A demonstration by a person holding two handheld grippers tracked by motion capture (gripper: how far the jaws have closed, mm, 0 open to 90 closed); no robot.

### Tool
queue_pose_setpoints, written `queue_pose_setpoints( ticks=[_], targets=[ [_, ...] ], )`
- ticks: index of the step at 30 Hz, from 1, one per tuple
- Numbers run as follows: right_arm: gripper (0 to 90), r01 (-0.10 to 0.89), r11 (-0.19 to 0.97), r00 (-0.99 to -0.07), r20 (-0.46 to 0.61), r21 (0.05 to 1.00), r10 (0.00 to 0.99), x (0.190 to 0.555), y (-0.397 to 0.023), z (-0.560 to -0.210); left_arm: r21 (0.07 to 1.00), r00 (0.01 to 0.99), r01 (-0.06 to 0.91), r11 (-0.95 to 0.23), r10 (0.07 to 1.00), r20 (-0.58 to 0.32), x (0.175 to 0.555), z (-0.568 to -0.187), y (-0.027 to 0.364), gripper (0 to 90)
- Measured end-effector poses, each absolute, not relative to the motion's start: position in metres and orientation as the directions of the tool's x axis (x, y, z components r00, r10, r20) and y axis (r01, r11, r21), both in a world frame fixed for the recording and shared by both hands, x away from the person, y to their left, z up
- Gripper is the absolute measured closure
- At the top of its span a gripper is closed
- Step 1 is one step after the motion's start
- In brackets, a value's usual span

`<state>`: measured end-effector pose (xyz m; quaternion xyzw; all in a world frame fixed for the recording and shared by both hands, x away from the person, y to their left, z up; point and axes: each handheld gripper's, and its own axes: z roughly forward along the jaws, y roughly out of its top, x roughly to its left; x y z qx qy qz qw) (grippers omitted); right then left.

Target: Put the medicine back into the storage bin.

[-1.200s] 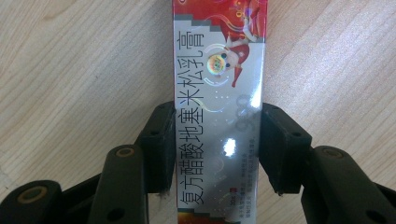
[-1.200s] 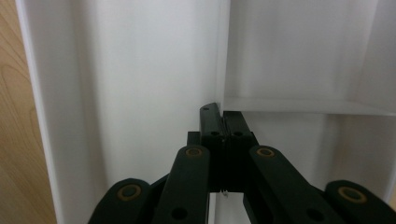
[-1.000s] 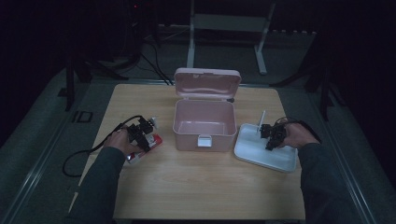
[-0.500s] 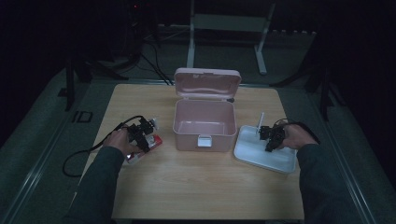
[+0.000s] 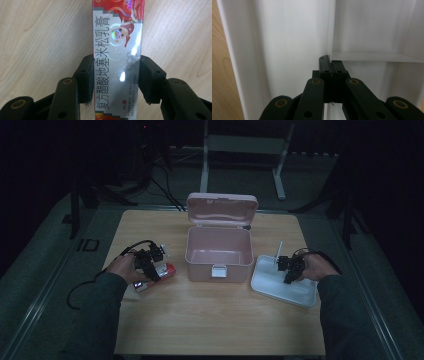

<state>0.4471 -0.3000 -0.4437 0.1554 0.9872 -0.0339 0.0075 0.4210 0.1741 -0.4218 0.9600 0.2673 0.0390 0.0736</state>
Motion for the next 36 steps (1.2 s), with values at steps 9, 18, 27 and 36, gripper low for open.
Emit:
queue_pose_setpoints(
  ticks=[9,18,27,36],
  targets=[
    [89.5,0.309,0.949,-0.951,-0.025,-0.063,0.308,0.446,-0.301,-0.447,0.196,0.884,0.446,-0.874,0.464,0.057,0.412,-0.392,0.175,51.2],
    [89.5,0.31,0.949,-0.951,-0.022,-0.055,0.309,0.446,-0.301,-0.449,0.217,0.908,0.383,-0.898,0.409,0.091,0.404,-0.358,0.171,51.2],
    [89.5,0.313,0.948,-0.95,-0.018,-0.054,0.312,0.446,-0.302,-0.449,0.228,0.922,0.338,-0.913,0.37,0.115,0.399,-0.322,0.165,51.2],
    [89.5,0.314,0.948,-0.949,-0.019,-0.059,0.314,0.446,-0.301,-0.449,0.232,0.924,0.302,-0.925,0.344,0.168,0.395,-0.283,0.149,51.1]
  ],
)
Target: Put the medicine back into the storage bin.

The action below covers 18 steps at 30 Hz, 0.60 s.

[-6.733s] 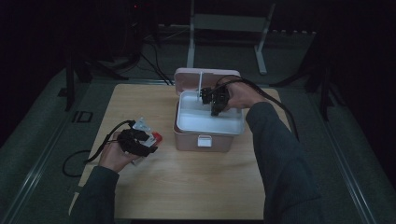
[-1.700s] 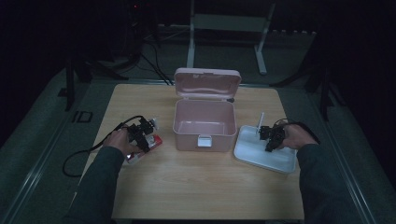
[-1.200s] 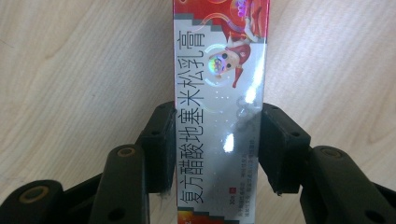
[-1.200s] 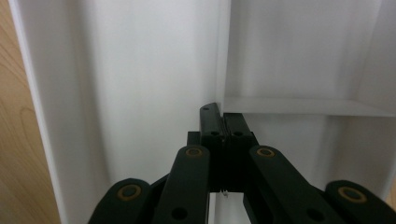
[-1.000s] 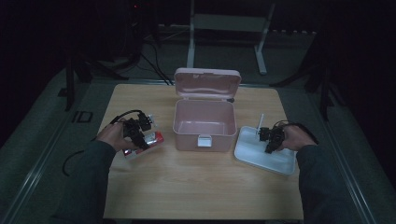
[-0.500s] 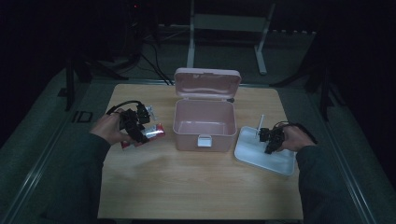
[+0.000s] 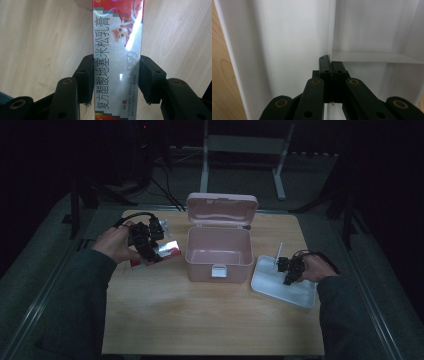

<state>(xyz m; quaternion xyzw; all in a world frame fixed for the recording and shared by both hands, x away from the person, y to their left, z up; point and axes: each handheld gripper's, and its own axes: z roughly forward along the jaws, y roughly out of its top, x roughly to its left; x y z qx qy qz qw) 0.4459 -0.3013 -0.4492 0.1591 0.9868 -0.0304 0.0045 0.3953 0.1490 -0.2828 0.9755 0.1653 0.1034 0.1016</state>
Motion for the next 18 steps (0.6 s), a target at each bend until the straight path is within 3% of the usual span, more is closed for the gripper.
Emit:
queue_pose_setpoints(
  ticks=[7,18],
  targets=[
    [89.5,0.316,0.947,-0.949,-0.016,-0.058,0.316,0.446,-0.301,-0.449,0.237,0.923,0.263,-0.935,0.316,0.221,0.396,-0.265,0.131,51.1],
    [89.5,0.314,0.947,-0.949,-0.015,-0.066,0.314,0.446,-0.3,-0.449,0.191,0.942,0.204,-0.96,0.245,0.228,0.406,-0.258,0.099,51.2]
  ],
)
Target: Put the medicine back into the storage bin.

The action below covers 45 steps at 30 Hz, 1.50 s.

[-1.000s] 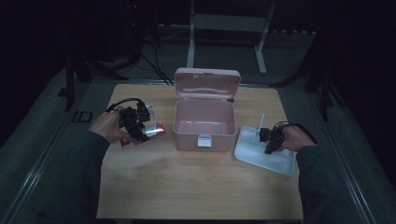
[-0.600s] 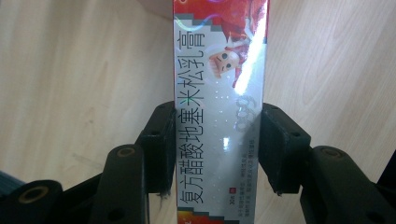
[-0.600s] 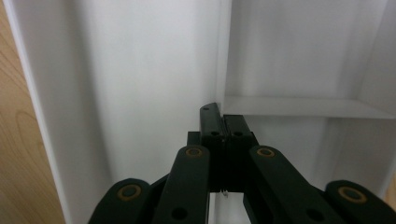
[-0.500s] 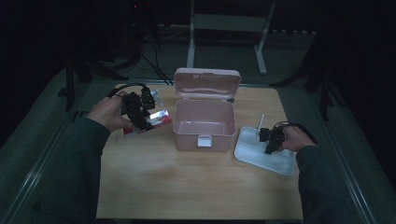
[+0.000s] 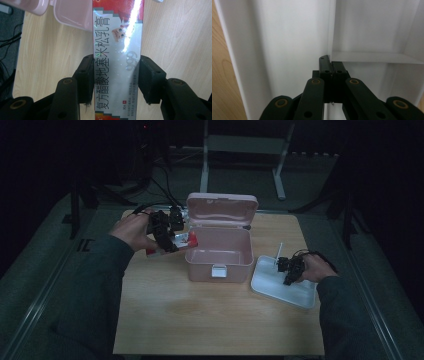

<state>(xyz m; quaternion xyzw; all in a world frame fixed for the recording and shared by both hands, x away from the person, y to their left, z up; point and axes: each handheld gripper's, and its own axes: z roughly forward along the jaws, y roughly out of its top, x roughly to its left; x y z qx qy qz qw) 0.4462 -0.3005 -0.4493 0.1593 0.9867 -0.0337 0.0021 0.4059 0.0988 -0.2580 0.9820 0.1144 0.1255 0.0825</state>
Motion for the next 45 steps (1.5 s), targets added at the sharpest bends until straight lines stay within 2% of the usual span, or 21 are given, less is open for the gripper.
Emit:
queue_pose_setpoints(
  ticks=[21,45],
  targets=[
    [89.5,0.307,0.949,-0.952,-0.015,-0.065,0.307,0.446,-0.298,-0.449,0.184,0.969,0.119,-0.976,0.154,0.192,0.423,-0.273,0.06,51.2],
    [89.5,0.304,0.951,-0.953,-0.012,-0.061,0.304,0.446,-0.296,-0.449,0.194,0.973,0.019,-0.981,0.063,0.222,0.437,-0.282,0.021,51.4]
  ],
)
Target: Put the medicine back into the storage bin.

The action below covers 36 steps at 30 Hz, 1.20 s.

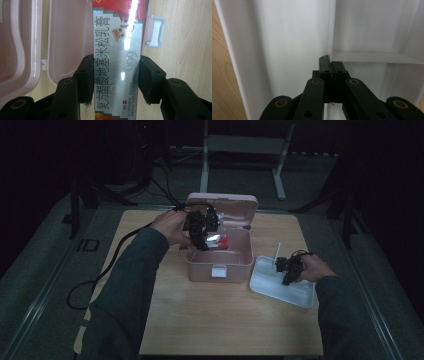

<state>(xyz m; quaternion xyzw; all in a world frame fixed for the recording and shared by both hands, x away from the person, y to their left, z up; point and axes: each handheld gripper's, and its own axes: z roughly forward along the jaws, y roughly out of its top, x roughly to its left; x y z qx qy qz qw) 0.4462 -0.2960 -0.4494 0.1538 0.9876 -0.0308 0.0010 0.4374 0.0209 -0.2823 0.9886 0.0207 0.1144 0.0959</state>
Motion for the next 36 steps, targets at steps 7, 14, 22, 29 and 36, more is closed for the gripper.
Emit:
queue_pose_setpoints(
  ticks=[7,14,22,29,36],
  targets=[
    [89.5,0.302,0.951,-0.953,-0.012,-0.062,0.301,0.446,-0.295,-0.449,0.204,0.974,-0.015,-0.979,0.032,0.226,0.441,-0.287,0.015,51.4],
    [89.5,0.302,0.951,-0.953,-0.011,-0.062,0.301,0.446,-0.295,-0.449,0.195,0.979,-0.024,-0.98,0.016,0.202,0.442,-0.294,0.007,51.4],
    [89.5,0.295,0.954,-0.956,-0.008,-0.057,0.295,0.446,-0.294,-0.45,0.19,0.977,-0.052,-0.98,-0.011,0.211,0.441,-0.294,-0.008,51.3],
    [89.5,0.301,0.952,-0.954,-0.014,-0.059,0.301,0.445,-0.294,-0.45,0.181,0.979,-0.064,-0.981,-0.027,0.2,0.442,-0.301,-0.018,51.3],
    [89.5,0.302,0.952,-0.953,-0.011,-0.061,0.301,0.445,-0.293,-0.449,0.161,0.983,-0.068,-0.985,-0.038,0.182,0.442,-0.31,-0.026,51.3]
  ],
)
